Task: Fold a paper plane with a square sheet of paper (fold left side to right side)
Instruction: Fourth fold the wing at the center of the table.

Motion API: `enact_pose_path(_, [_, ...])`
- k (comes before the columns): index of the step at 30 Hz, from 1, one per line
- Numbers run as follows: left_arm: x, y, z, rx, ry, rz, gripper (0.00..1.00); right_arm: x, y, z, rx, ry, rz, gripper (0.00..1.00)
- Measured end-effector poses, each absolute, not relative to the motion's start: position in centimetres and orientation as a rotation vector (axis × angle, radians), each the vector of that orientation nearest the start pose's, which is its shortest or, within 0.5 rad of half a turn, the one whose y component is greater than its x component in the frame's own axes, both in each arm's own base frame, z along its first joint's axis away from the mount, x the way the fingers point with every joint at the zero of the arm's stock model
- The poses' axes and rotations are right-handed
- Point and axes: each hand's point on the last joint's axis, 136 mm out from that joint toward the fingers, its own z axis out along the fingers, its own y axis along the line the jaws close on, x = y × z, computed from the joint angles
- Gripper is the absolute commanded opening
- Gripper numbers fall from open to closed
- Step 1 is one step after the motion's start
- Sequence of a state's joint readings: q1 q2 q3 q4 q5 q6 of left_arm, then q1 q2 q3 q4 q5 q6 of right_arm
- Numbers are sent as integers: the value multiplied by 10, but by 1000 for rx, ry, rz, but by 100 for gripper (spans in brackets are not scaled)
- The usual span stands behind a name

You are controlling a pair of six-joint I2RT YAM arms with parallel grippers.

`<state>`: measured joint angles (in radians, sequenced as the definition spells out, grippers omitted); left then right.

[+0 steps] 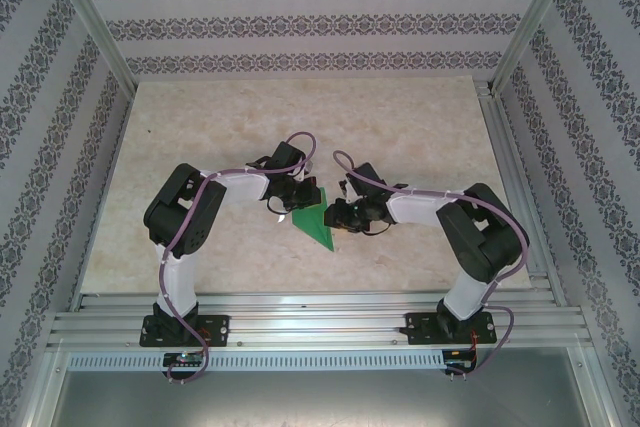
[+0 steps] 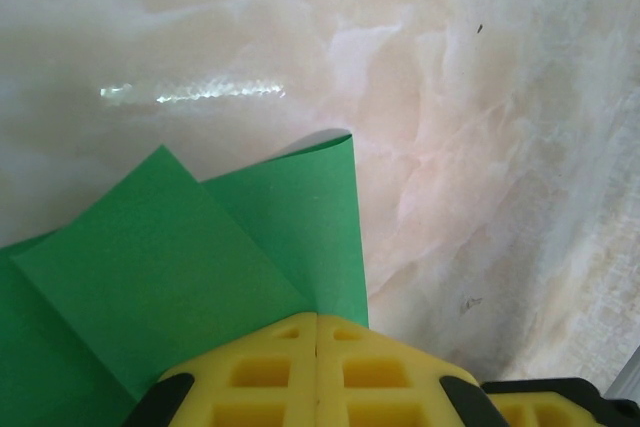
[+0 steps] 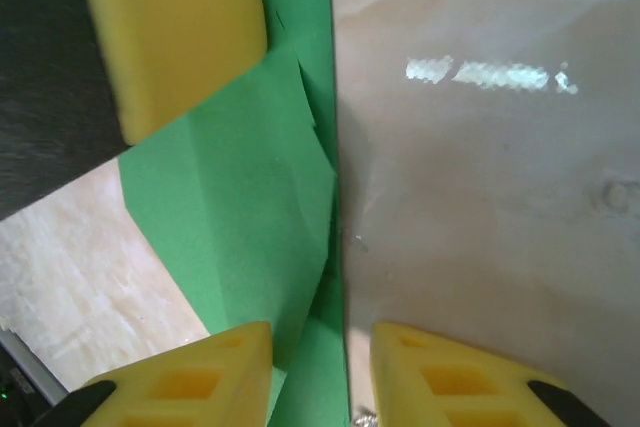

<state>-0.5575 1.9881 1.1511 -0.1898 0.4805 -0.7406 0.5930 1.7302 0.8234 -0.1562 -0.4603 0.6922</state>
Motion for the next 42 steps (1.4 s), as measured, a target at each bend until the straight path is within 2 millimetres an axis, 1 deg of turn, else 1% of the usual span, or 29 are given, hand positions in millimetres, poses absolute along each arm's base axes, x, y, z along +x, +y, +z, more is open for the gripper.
enact_pose_path(2, [342,-307,19,-66,2821,-1025,6,269,273,21,-9,2839,1010,27])
enact_pose_path(7, [342,-307,19,-66,2822,-1023,7,275,280,29,-20,2806,1047,24])
enact_pose_path(12, [342,-307,20,-66,2822,-1023,6,279,283,33,-31,2792,1056,18])
enact_pose_path(19, [342,-307,19,-62,2824,-1021,7,278,282,33,-37,2800,1048,18])
enact_pose_path(22, [342,-307,20,-63,2826,-1016,8,280,284,36,-45,2797,1046,7])
enact_pose_path(23, [342,-306,20,-61,2827,-1014,10,281,284,37,-50,2795,1046,5])
enact_pose_path(28, [341,-303,22,-50,2837,-982,22,283,285,38,-69,2796,1040,2])
enact_pose_path(30, [338,-297,28,-47,2843,-952,34,281,284,34,-68,2811,1032,2])
enact_pose_path(31, [338,-294,33,-42,2836,-941,39,281,284,32,-66,2816,1029,2])
enact_pose_path(32, [337,-291,38,-47,2833,-937,43,280,284,31,-64,2821,1027,2])
enact_pose_path(33, [337,-288,47,-48,2819,-937,45,280,283,29,-63,2826,1024,2])
enact_pose_path(35, [337,-282,65,-42,2781,-939,46,279,283,28,-61,2832,1022,2])
enact_pose_path(36, [338,-278,76,-44,2755,-941,46,279,283,27,-61,2834,1022,2])
enact_pose_path(37, [337,-276,85,-39,2731,-944,43,279,283,27,-61,2834,1023,3])
enact_pose_path(39, [334,-270,98,-38,2695,-947,34,279,284,27,-64,2834,1023,3])
enact_pose_path(40, [331,-268,100,-38,2691,-947,28,278,284,26,-64,2835,1022,3])
enact_pose_path(41, [328,-266,99,-34,2694,-942,24,279,284,26,-65,2835,1023,3])
enact_pose_path(42, [323,-263,93,-41,2709,-934,19,278,284,26,-65,2836,1022,3])
